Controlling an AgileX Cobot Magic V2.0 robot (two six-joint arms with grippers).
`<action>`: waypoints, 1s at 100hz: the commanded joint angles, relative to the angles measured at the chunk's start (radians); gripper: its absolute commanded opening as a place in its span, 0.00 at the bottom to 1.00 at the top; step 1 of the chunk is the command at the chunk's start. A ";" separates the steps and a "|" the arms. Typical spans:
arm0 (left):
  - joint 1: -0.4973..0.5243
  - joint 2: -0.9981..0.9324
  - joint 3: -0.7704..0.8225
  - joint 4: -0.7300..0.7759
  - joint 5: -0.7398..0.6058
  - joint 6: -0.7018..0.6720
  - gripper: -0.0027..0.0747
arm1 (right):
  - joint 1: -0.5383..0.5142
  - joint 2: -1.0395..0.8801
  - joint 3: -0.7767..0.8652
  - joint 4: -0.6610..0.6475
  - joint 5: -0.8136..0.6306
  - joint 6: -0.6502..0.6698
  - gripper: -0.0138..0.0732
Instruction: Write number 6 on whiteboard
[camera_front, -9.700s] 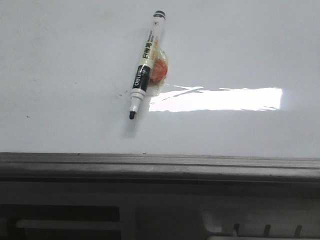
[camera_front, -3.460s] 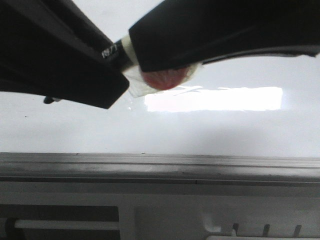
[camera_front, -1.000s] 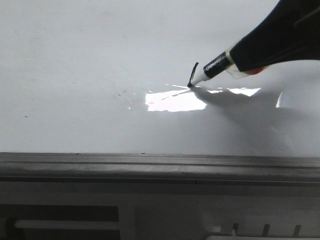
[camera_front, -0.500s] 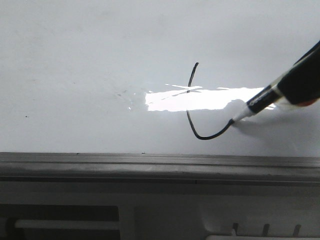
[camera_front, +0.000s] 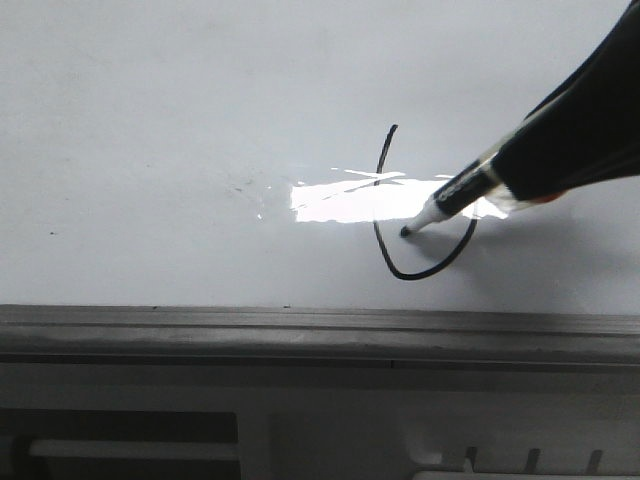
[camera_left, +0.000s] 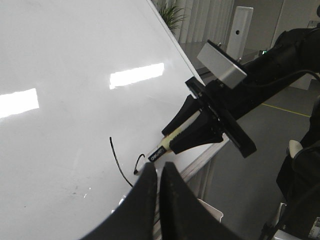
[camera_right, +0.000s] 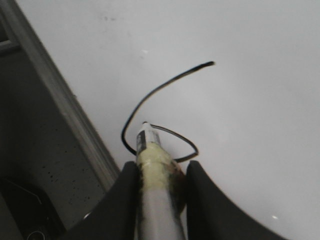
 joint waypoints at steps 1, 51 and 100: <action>-0.010 0.009 -0.028 -0.001 -0.052 -0.005 0.01 | 0.022 0.022 -0.027 -0.006 -0.068 0.019 0.10; -0.010 0.064 -0.041 0.060 -0.044 -0.005 0.25 | 0.169 -0.122 -0.197 0.001 -0.023 0.038 0.10; -0.010 0.644 -0.388 0.309 0.364 0.114 0.61 | 0.197 -0.062 -0.207 0.091 0.265 0.038 0.10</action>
